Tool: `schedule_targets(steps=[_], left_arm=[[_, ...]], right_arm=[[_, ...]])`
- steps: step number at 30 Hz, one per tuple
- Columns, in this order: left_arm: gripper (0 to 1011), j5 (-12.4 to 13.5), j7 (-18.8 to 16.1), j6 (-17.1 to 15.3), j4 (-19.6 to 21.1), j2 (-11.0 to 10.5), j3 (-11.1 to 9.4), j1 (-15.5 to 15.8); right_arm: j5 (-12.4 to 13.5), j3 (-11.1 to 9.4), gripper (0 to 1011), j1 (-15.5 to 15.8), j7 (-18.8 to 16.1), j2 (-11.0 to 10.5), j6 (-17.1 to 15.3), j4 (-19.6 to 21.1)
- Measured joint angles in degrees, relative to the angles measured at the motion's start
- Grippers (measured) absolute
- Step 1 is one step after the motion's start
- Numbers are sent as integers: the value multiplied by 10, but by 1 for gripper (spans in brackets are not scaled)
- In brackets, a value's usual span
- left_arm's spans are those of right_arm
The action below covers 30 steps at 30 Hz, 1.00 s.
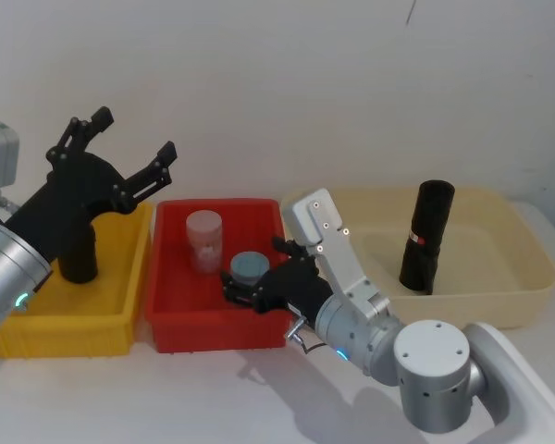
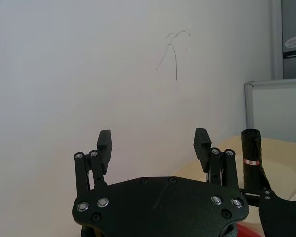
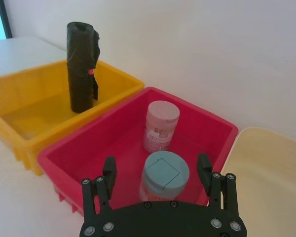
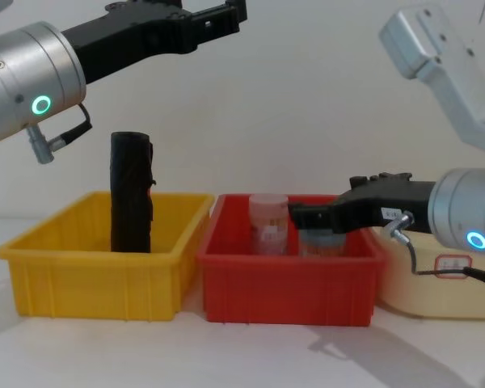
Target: Pick up the garbage bag with the one hand and transfer it to the other hand.
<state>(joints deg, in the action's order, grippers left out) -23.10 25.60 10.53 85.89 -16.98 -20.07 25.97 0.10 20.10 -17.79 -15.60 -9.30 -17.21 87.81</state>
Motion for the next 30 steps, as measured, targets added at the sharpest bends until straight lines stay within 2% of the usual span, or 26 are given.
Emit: schedule_targets(steps=[17,30], left_arm=[[1001,0,0,0,1,0,0,-1],[1001,0,0,0,1,0,0,-1]], right_arm=[[-39,15,1000,-38,17,6,41,-71],[-45,11,1000,-49,16,12,37,-93]])
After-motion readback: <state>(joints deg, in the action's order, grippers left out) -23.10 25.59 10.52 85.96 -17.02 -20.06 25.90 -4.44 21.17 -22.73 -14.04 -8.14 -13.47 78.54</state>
